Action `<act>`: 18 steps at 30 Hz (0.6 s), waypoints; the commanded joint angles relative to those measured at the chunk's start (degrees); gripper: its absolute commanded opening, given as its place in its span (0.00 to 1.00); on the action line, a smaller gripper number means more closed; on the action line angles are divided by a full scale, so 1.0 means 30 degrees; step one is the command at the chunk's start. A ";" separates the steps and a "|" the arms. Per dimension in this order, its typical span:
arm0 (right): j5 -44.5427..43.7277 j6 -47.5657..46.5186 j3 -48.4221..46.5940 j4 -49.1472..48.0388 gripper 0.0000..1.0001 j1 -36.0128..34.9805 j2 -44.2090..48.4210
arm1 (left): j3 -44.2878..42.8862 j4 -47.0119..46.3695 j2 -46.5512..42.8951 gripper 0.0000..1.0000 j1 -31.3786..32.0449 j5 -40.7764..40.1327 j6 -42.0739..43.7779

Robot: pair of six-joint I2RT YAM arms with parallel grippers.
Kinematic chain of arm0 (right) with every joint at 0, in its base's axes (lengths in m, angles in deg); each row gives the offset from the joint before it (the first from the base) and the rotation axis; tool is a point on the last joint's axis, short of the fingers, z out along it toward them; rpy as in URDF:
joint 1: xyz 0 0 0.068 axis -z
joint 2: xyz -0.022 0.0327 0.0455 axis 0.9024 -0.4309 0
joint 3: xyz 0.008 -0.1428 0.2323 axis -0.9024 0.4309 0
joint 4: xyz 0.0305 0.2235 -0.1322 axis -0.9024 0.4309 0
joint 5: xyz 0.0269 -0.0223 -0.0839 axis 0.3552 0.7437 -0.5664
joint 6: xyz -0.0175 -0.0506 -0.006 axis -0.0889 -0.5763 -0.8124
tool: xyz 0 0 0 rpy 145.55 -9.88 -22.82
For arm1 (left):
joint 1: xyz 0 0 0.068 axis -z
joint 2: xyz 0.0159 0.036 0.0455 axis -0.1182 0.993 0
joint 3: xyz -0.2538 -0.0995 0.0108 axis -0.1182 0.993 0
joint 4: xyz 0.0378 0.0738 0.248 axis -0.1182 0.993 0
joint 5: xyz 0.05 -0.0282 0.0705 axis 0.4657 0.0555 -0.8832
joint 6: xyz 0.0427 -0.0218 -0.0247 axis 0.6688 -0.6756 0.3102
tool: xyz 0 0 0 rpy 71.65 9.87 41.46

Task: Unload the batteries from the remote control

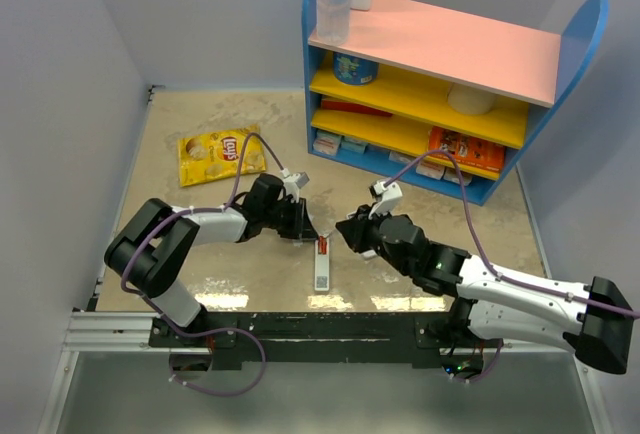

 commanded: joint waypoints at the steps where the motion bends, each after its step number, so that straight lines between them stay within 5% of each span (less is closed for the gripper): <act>1: -0.0454 -0.0508 -0.0866 0.0736 0.00 0.0123 0.0383 | -0.0414 0.0598 -0.0145 0.21 0.0296 -0.0115 0.0254; 18: -0.0777 -0.0770 -0.0427 -0.0171 0.00 0.0152 -0.0906 | -0.0122 -0.0102 -0.0527 0.24 0.0296 0.0732 -0.0038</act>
